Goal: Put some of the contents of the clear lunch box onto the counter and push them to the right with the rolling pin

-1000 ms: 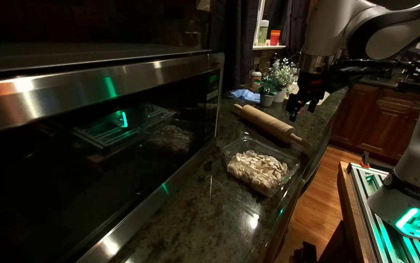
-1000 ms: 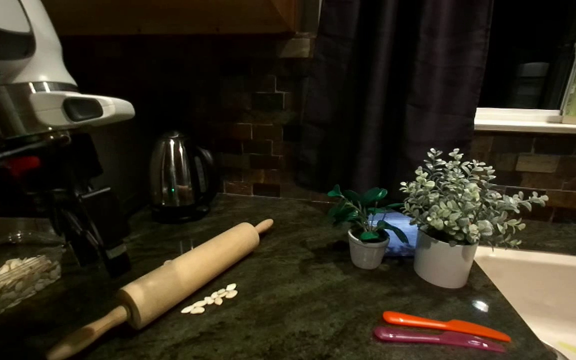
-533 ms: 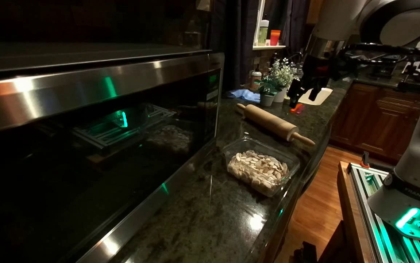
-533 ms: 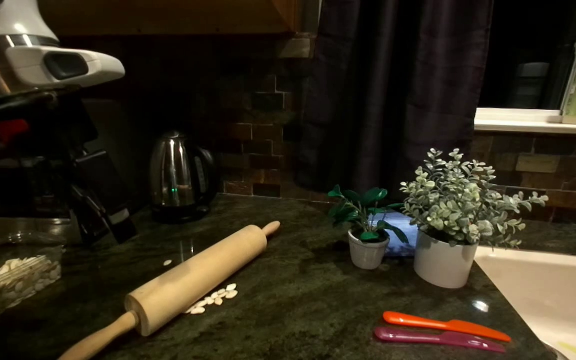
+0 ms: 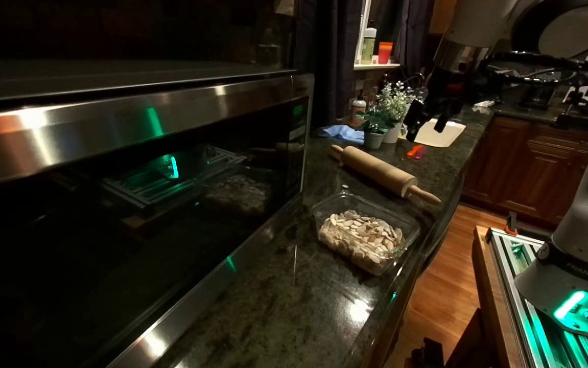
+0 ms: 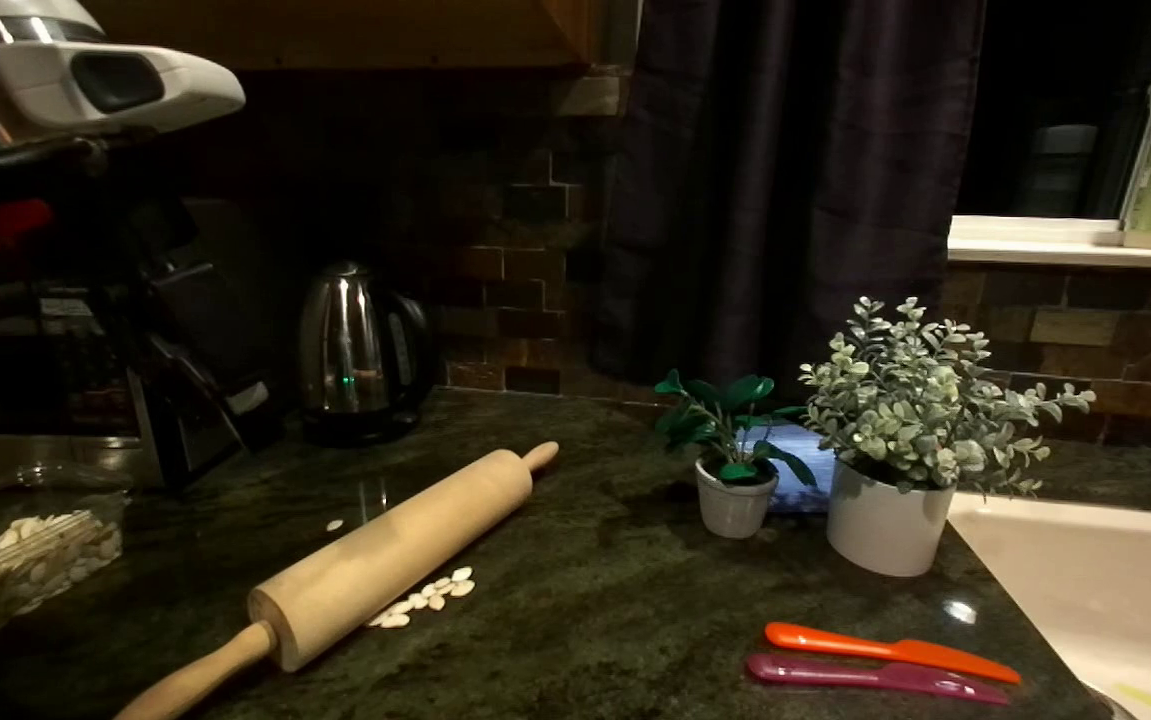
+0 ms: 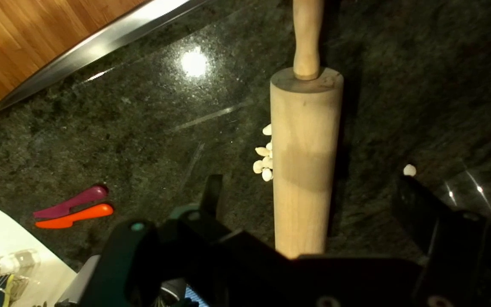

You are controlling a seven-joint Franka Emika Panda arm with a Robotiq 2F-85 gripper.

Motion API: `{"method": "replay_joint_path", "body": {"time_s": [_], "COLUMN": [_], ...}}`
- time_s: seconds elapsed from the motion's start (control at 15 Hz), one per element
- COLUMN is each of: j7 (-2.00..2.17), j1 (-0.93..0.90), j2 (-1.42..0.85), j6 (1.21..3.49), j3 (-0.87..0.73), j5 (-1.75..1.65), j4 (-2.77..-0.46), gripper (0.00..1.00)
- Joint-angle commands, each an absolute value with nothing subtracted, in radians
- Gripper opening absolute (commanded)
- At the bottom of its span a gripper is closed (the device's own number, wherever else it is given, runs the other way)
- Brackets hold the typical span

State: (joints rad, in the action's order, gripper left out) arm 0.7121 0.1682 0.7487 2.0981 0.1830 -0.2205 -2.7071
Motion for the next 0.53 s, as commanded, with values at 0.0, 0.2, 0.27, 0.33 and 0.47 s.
{"method": "replay_joint_path", "body": {"time_s": [0.0, 0.2, 0.27, 0.33, 0.47], "j7": [0.736, 0.742, 0.744, 0.745, 0.747], "j1": [0.184, 0.189, 0.189, 0.189, 0.191], "j2": [0.773, 0.779, 0.779, 0.78, 0.782], "j6": [2.106, 2.107, 2.108, 2.108, 2.11], "j3": [0.196, 0.201, 0.203, 0.203, 0.205], "j5": [-0.24, -0.241, -0.242, -0.242, -0.244], "j4": [-2.717, -2.717, -2.717, -2.717, -2.718], "gripper": [1.0, 1.0, 1.0, 1.0, 1.0]}}
